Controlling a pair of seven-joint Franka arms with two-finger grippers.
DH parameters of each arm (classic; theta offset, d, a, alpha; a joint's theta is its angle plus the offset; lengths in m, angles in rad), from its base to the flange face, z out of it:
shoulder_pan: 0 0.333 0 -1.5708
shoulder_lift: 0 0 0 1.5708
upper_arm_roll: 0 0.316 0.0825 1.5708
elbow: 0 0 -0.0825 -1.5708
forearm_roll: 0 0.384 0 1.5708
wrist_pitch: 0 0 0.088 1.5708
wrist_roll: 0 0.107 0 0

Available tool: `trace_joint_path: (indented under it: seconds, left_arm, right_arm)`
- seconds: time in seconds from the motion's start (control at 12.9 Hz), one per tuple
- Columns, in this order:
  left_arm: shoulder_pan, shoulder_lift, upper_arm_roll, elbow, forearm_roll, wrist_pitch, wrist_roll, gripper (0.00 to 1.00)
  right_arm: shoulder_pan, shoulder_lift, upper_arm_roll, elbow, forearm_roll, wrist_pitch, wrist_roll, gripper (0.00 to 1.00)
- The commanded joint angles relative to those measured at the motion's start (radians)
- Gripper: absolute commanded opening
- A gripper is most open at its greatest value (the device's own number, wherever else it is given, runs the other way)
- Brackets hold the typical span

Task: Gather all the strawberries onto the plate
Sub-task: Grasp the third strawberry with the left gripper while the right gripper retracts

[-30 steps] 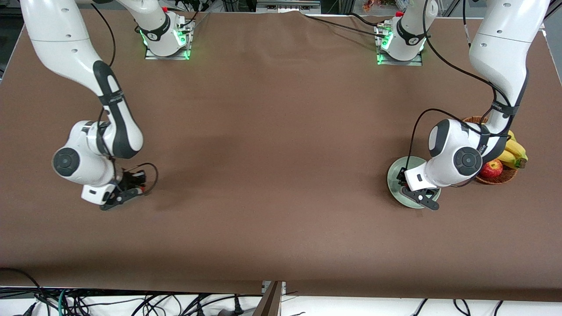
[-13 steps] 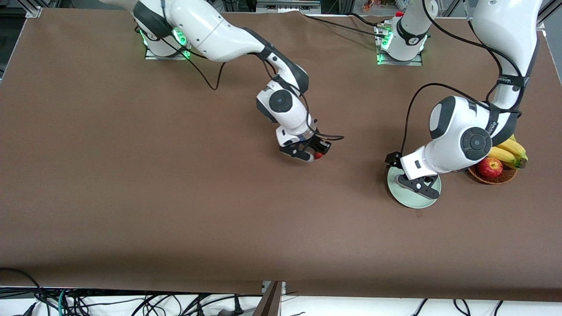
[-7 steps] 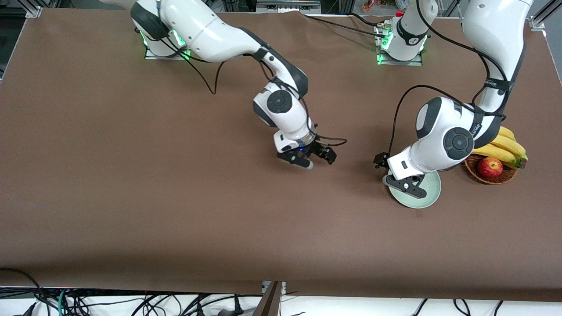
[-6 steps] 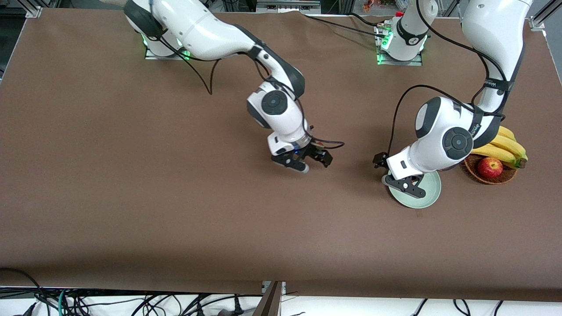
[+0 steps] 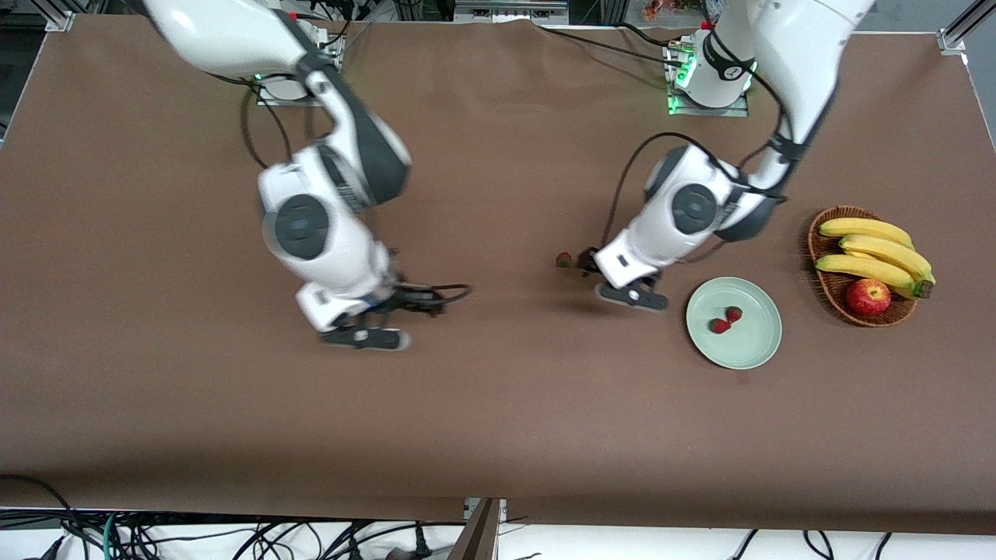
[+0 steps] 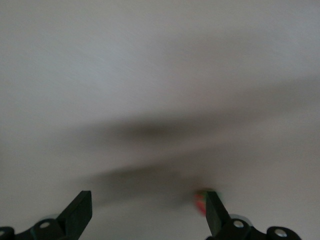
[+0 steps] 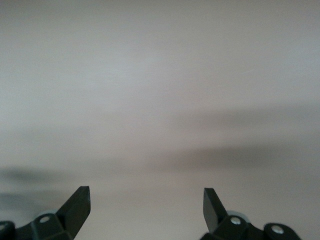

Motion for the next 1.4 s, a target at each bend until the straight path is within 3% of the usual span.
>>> trace_joint_path:
  seconds: [0.0, 0.16, 0.31, 0.47, 0.54, 0.62, 0.78, 1.01, 1.32]
  left_arm:
    - [-0.132, 0.029, 0.017, -0.007, 0.1, 0.068, -0.208, 1.0]
    - [-0.137, 0.051, 0.016, -0.028, 0.221, 0.076, -0.297, 1.0]
    - [-0.137, 0.097, 0.016, -0.027, 0.342, 0.083, -0.379, 1.0]
    - [-0.134, 0.129, 0.013, -0.024, 0.41, 0.111, -0.445, 1.0]
    - [-0.134, 0.135, 0.013, -0.025, 0.41, 0.129, -0.446, 0.88]
    - [-0.134, 0.134, 0.013, -0.025, 0.41, 0.13, -0.457, 0.63]
    - [-0.131, 0.126, 0.01, -0.027, 0.412, 0.127, -0.474, 0.29]
    - [-0.12, 0.094, 0.008, -0.027, 0.412, 0.108, -0.471, 0.08]
    - [-0.033, -0.022, 0.007, 0.011, 0.409, -0.068, -0.37, 0.08]
  right_arm:
    - [-0.15, -0.219, 0.019, -0.191, -0.007, -0.139, -0.236, 1.0]
    - [-0.226, -0.296, -0.012, -0.194, -0.011, -0.258, -0.373, 1.0]
    - [-0.227, -0.362, -0.094, -0.209, -0.009, -0.315, -0.482, 1.0]
    - [-0.235, -0.44, -0.13, -0.226, -0.009, -0.408, -0.501, 1.0]
    - [-0.244, -0.474, -0.13, -0.229, -0.006, -0.454, -0.492, 1.0]
    - [-0.244, -0.508, -0.132, -0.229, -0.008, -0.47, -0.492, 1.0]
    - [-0.246, -0.545, -0.133, -0.232, -0.011, -0.515, -0.495, 1.0]
    - [-0.247, -0.585, -0.239, -0.22, 0.017, -0.524, -0.503, 1.0]
    - [-0.246, -0.589, -0.241, -0.219, 0.009, -0.531, -0.51, 1.0]
